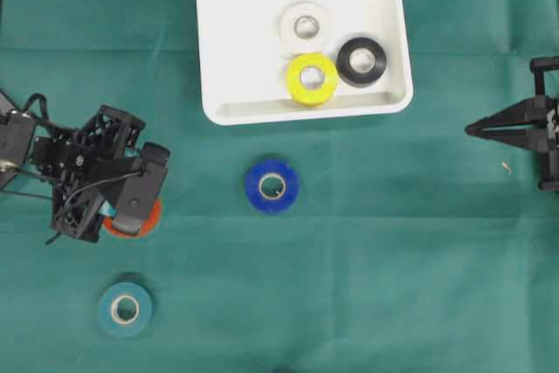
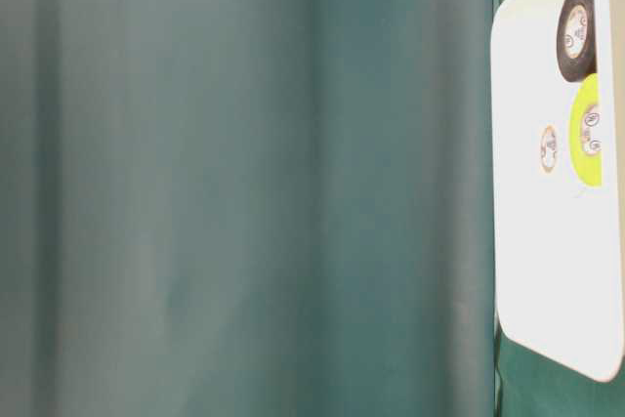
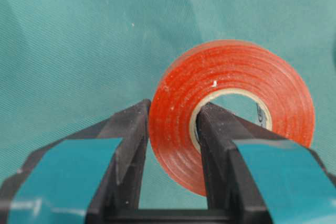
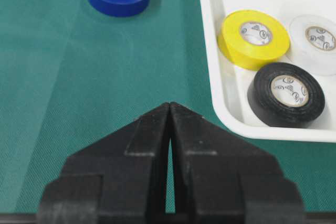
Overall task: Put the tape into the white case with the left arm.
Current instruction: 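Lower the left gripper onto the red tape roll and grasp it, then carry the red roll into the tray's left corner and release it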
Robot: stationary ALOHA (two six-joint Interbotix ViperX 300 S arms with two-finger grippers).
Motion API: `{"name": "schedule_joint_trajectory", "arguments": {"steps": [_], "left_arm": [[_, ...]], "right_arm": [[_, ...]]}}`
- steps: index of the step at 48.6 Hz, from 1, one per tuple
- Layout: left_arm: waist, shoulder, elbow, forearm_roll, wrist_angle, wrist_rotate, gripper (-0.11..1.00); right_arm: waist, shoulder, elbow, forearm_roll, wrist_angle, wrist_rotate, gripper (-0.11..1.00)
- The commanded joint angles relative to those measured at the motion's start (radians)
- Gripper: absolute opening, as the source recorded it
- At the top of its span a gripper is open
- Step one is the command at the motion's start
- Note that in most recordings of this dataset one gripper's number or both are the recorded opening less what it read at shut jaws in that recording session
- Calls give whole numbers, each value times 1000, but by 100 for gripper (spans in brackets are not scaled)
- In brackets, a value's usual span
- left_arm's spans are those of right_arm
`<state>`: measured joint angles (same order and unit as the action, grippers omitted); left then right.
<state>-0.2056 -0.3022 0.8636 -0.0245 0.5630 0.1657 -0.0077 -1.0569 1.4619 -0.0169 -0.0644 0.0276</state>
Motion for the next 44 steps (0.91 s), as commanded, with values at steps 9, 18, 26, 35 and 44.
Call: {"name": "schedule_joint_trajectory", "arguments": {"steps": [9,18,26,35,44], "left_arm": [[14,-21,-21,-2,-2,3,25],[72,-18,-34,0,-28,8,25],[146,-14,-52,2,-77,17,25],[249,20,-78,2,-132,18,25],[359,92,-137,2,-147,17,25]], "right_arm": [[-2,6,-8,0,-9,2,-9],[-2,6,-8,-2,-9,2,-9],[-2,6,-6,0,-9,2,-9],[-2,6,-6,0,-9,2,-9],[-2,6,-6,-2,-9,2,-9]]}}
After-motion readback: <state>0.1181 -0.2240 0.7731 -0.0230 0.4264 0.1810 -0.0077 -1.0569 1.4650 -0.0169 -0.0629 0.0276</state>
